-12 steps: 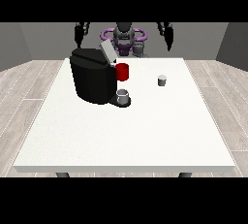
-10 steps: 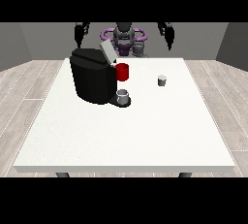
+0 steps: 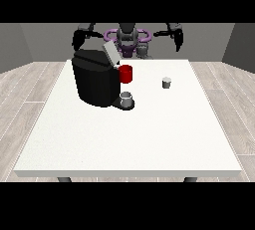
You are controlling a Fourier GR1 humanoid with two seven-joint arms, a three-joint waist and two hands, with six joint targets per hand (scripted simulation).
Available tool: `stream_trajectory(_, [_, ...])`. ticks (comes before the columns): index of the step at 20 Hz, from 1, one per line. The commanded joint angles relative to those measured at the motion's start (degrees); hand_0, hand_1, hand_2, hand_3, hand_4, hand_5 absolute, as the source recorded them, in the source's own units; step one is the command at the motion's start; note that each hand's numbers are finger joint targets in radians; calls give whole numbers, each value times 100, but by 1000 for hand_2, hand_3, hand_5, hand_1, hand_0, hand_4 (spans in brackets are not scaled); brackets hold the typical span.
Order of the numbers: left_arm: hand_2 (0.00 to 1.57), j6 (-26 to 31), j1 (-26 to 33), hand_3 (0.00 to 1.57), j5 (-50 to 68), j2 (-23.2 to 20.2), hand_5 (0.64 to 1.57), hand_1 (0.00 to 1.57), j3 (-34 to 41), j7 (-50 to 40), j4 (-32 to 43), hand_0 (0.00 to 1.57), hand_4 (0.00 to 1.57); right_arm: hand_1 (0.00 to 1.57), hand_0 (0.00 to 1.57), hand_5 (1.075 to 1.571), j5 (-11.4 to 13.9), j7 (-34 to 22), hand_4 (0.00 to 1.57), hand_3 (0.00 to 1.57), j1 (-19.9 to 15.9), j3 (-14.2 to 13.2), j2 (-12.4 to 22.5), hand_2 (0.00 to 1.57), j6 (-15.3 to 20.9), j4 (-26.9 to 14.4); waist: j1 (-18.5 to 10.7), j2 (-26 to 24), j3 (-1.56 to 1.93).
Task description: Insert the coffee pod into the coffee machine and close the lid
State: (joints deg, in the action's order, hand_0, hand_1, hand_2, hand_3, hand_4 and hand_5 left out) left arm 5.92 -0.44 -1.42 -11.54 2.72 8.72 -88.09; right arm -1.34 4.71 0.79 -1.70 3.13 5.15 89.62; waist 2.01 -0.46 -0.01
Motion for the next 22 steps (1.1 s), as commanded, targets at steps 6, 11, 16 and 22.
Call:
stream_trajectory(6, [0,602,-1041,0,198,-880,1571,0,782,-179,1349,0,0,0,0,1571,-105,385,177,0,-135,95,-87,0,-82,173,495,585,0])
stream_trajectory(11, [0,565,-1816,0,-68,-1205,1571,0,901,-356,2152,0,0,0,0,1571,84,-145,228,0,-776,281,-288,0,273,427,648,980,-2])
stream_trajectory(16, [0,454,-2031,0,-377,-1185,1571,0,903,68,3086,0,0,0,0,1571,-44,14,283,0,-638,196,-182,0,69,295,666,1063,-1])
stream_trajectory(22, [0,375,-2343,0,-774,-1229,1571,0,693,-237,3551,0,0,0,0,1571,21,22,352,0,-586,375,-309,0,364,-99,564,930,0])
